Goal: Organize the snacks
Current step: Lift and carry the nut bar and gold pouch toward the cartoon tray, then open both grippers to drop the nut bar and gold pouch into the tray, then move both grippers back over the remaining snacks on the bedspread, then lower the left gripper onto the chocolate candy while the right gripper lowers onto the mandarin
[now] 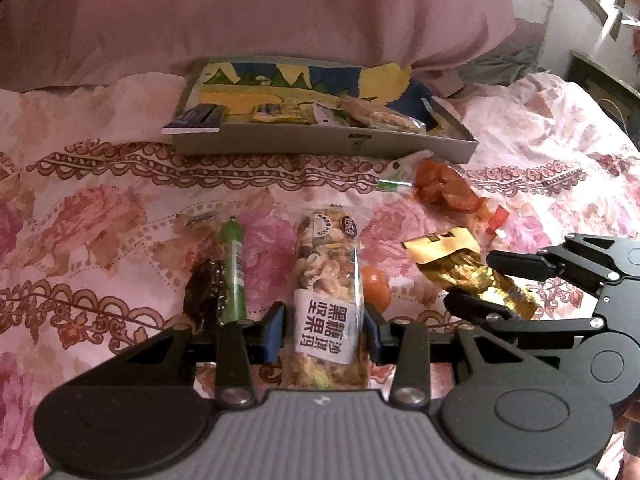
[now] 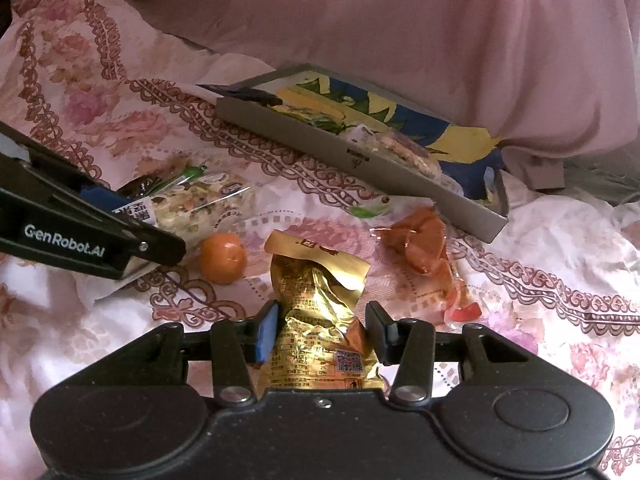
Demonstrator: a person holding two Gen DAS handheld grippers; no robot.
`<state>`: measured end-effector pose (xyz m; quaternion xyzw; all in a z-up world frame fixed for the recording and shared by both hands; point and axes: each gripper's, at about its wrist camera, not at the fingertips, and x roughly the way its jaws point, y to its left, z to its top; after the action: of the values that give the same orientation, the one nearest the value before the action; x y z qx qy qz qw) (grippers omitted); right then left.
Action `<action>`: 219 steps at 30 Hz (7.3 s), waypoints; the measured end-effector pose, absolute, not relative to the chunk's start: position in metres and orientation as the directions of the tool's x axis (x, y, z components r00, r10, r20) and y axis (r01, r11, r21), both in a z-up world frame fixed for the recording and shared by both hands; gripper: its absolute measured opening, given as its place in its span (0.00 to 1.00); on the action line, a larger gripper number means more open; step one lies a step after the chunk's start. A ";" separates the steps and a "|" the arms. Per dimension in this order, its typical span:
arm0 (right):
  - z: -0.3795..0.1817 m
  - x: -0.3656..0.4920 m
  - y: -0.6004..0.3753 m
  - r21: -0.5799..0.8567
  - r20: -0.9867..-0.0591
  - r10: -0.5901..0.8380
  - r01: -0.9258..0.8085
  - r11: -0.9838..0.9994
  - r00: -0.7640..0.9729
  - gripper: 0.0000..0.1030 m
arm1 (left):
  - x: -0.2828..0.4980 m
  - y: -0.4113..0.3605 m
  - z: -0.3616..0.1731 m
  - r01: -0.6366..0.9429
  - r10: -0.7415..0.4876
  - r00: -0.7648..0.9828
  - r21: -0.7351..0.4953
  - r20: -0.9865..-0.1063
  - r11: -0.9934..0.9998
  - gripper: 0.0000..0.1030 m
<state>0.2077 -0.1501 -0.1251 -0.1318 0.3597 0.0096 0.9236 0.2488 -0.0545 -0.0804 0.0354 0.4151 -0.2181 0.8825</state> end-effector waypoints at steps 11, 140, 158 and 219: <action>-0.124 0.205 -0.149 -0.280 -0.630 -0.105 -0.099 0.955 0.769 0.47 | 0.247 -0.048 -0.072 0.392 -0.380 0.583 -0.161 -0.718 0.906 0.42; -0.005 0.158 -0.193 0.101 -0.274 -0.174 0.208 0.973 0.946 0.99 | 0.175 0.015 0.022 -0.042 -0.014 0.953 -0.179 -0.303 0.983 1.00; -0.038 0.090 -0.165 0.096 -0.411 -0.146 0.201 0.975 0.900 0.99 | 0.118 0.019 -0.007 -0.101 0.062 0.853 -0.047 -0.518 0.994 1.00; -0.118 0.193 -0.140 -0.140 -0.578 0.081 -0.196 0.971 0.812 0.94 | 0.268 0.006 -0.078 0.245 -0.217 0.591 -0.084 -0.777 0.966 1.00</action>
<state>0.1930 -0.1400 -0.1180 -0.0967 0.2976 0.0730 0.9470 0.2685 0.0063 -0.0780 0.0161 0.4331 -0.1297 0.8918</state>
